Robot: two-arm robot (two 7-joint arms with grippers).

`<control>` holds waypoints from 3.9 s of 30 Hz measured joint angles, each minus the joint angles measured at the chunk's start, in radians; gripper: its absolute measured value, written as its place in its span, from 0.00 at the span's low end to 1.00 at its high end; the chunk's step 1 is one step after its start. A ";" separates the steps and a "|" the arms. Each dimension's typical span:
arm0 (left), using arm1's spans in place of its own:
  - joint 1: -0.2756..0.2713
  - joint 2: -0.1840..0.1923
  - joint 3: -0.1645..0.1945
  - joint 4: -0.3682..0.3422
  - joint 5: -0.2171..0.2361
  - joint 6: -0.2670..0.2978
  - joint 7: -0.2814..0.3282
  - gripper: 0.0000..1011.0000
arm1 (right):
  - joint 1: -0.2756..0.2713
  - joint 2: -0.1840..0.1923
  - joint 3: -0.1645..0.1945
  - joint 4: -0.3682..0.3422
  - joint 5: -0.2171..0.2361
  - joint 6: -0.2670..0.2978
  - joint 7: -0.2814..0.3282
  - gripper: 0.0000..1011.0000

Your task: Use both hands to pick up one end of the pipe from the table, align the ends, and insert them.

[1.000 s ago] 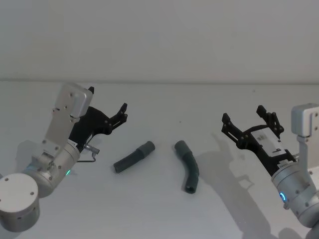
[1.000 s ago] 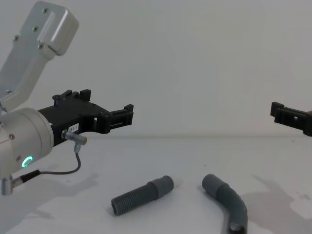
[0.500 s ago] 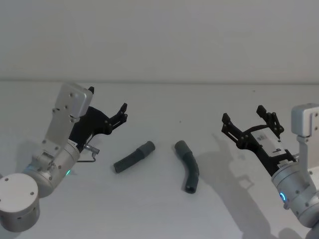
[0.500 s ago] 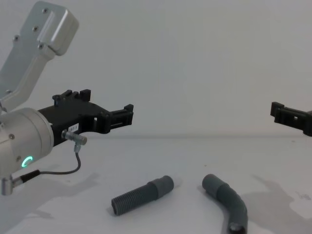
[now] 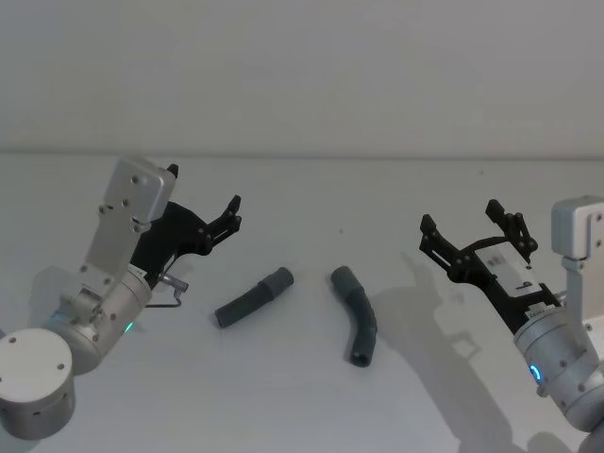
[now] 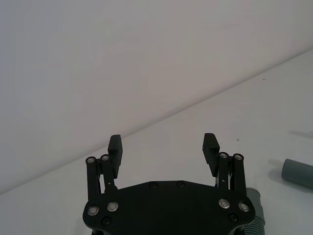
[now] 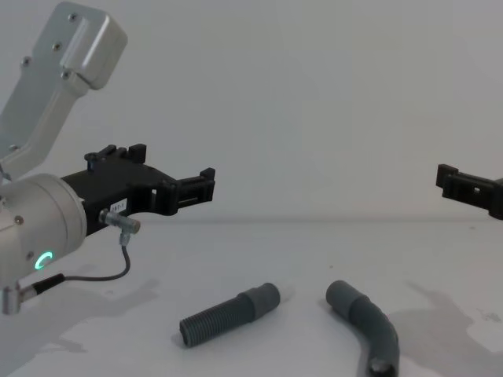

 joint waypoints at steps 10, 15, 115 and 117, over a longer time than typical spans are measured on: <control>-0.023 -0.003 0.001 0.018 -0.015 0.009 -0.043 0.99 | 0.004 -0.009 0.003 -0.016 0.003 0.046 -0.006 0.99; -0.044 -0.003 0.004 0.035 -0.039 0.022 -0.088 0.99 | 0.007 -0.021 0.001 -0.036 0.005 0.109 -0.025 0.99; -0.194 0.082 0.122 0.237 -0.181 0.191 -0.567 0.99 | 0.096 -0.084 -0.181 0.042 -0.139 0.531 0.011 0.77; -0.194 0.082 0.122 0.237 -0.181 0.192 -0.567 0.99 | 0.096 -0.084 -0.181 0.042 -0.139 0.530 0.011 0.71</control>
